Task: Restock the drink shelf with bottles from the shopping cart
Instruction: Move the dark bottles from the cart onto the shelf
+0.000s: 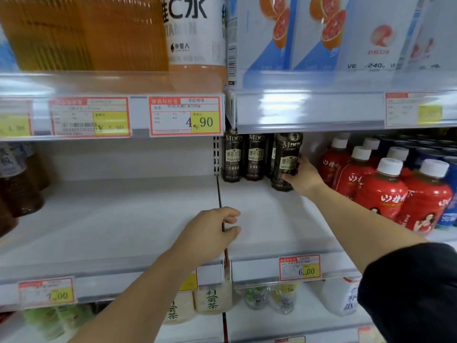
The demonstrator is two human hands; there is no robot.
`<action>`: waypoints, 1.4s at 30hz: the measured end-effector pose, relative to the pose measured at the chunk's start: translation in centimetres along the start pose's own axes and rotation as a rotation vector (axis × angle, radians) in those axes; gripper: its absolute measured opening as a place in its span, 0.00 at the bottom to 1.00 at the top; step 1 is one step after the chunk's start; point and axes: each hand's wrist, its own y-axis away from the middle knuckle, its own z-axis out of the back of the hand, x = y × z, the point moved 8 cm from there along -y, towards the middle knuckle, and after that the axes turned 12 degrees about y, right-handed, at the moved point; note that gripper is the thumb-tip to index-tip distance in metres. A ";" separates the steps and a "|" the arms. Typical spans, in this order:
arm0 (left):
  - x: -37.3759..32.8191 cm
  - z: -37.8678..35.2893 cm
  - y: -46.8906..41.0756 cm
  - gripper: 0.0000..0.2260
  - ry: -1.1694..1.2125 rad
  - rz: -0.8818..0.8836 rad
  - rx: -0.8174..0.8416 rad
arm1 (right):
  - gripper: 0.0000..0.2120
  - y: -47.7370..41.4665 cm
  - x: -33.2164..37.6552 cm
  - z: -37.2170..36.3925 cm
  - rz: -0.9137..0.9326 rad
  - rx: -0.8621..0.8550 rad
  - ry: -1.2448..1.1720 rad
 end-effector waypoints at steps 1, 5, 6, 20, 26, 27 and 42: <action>-0.1 0.1 0.0 0.15 0.000 -0.008 -0.016 | 0.29 0.2 0.1 0.1 -0.010 0.005 0.021; -2.7 1.8 1.9 0.12 -0.067 -0.208 -0.197 | 0.26 4.9 2.8 2.0 0.075 -0.124 -0.034; -3.7 2.5 3.1 0.12 -0.085 -0.297 -0.250 | 0.25 7.3 4.2 2.4 0.131 -0.167 -0.070; 23.8 7.2 33.4 0.10 -0.003 0.218 -0.445 | 0.10 39.8 16.6 -29.0 0.647 0.715 -0.077; 37.7 4.8 48.4 0.12 0.033 0.822 -0.295 | 0.10 49.2 17.3 -44.8 0.666 1.026 0.156; 39.3 4.1 50.3 0.13 0.041 0.885 -0.257 | 0.11 50.5 17.2 -46.6 0.662 1.069 0.180; 52.7 0.3 64.1 0.23 0.570 1.320 -0.613 | 0.32 57.6 15.2 -67.6 0.714 1.030 0.688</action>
